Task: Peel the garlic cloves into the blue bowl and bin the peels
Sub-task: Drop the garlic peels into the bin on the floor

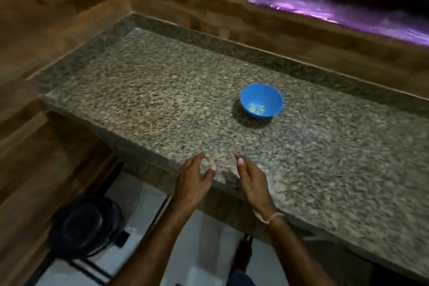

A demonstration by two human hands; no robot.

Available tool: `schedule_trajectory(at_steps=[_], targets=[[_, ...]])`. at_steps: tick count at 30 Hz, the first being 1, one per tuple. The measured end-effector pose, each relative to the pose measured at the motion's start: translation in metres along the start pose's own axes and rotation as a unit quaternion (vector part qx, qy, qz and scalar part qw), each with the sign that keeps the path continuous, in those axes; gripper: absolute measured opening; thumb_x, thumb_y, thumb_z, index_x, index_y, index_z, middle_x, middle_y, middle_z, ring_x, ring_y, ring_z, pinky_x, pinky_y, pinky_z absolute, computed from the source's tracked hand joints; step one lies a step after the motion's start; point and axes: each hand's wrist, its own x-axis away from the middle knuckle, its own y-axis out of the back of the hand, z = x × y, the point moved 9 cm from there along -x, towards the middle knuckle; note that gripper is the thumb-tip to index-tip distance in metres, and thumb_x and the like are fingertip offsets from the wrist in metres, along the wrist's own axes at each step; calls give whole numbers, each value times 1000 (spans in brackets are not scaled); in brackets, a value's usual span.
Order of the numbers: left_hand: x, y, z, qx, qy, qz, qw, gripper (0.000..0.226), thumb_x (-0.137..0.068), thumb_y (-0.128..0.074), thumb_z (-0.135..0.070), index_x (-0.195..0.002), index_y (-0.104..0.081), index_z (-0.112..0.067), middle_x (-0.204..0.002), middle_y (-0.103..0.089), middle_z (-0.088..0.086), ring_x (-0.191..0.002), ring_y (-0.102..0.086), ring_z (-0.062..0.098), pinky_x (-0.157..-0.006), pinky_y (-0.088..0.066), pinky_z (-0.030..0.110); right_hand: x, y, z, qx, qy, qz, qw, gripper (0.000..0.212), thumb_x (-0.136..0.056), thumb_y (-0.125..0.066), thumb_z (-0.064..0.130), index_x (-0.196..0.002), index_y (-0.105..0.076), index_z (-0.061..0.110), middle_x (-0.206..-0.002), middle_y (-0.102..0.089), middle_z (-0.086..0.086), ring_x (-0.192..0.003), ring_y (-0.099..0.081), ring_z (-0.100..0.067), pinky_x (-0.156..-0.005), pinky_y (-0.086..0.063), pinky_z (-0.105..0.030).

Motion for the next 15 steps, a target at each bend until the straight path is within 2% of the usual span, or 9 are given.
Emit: schedule_trajectory(at_steps=[4,8,11,15], targets=[[-27,-46,-25,-12,5,19,1000,54,-97,-68,-37,-146,-53,-21,-150,-52,5,-137,-50,27,-107,-50,47,-33,42,-30,56,-3,0,998,39,-109,-50,40,-138,-66,19,-138,-67,2,-129,-60,-13,-109,-48,-36],[-59,-62,-41,-55,3,-29,998,41,-94,-72,-24,-133,-64,-17,-128,-67,5,-114,-64,23,-94,-54,38,-71,60,-44,169,9,33,985,39,-106,-59,34,-139,-64,15,-137,-67,-5,-126,-62,-22,-103,-49,-35],[-81,-71,-52,-58,-8,-50,997,32,-92,-74,-17,-124,-67,-17,-114,-68,3,-98,-65,18,-81,-50,29,-98,65,-46,258,22,50,965,41,-101,-65,30,-138,-63,15,-135,-65,-8,-124,-59,-28,-95,-50,-37],[-104,-91,-63,-96,-47,-52,993,24,-90,-76,-14,-110,-66,-22,-102,-61,-4,-89,-61,17,-68,-43,28,-129,74,-47,320,19,38,946,37,-99,-66,27,-134,-60,18,-138,-59,-7,-125,-52,-30,-96,-48,-41]])
